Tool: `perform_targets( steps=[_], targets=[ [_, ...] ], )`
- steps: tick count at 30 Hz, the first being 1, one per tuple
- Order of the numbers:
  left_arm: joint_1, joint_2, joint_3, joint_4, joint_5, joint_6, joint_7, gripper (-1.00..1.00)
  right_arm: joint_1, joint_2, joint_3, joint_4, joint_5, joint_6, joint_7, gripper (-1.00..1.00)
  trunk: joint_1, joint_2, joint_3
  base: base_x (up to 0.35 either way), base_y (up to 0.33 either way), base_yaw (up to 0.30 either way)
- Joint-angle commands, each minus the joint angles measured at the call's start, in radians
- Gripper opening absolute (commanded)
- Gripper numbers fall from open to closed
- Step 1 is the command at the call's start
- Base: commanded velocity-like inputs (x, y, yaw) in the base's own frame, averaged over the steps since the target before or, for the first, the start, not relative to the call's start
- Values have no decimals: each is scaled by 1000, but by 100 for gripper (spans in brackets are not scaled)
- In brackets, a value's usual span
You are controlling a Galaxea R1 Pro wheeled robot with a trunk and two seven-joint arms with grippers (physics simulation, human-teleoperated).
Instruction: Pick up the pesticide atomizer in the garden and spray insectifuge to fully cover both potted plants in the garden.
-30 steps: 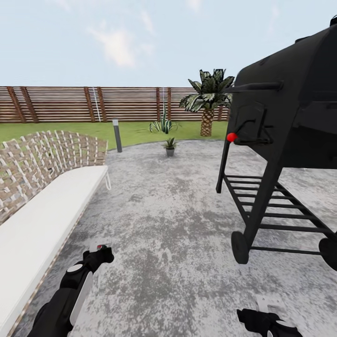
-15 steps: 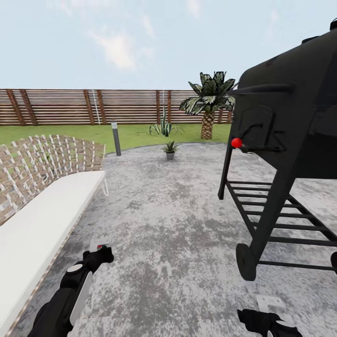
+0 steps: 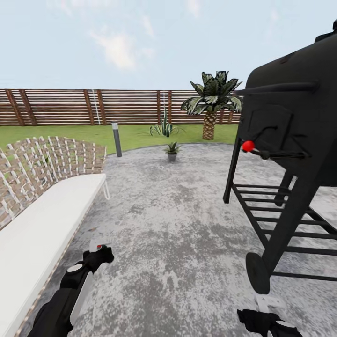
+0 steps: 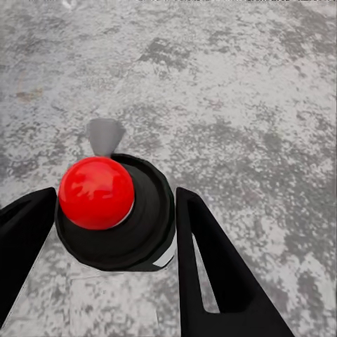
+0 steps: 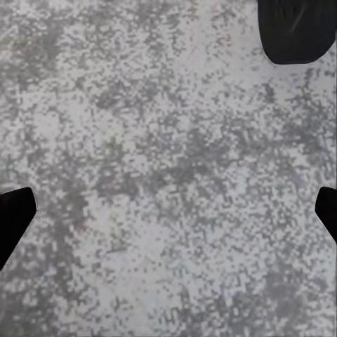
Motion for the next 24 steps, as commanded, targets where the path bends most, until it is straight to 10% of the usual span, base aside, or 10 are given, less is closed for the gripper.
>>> perform_targets(
  steps=[1, 24],
  targets=[
    [0, 0, 0, -1, 8, 5, 2, -100, 0, 0, 0, -1, 2, 5, 1, 100, 0, 0, -1, 161, 116, 0],
    [0, 0, 0, -1, 9, 5, 2, -100, 0, 0, 1, -1, 2, 6, 1, 100, 0, 0, -1, 179, 20, 0]
  ],
)
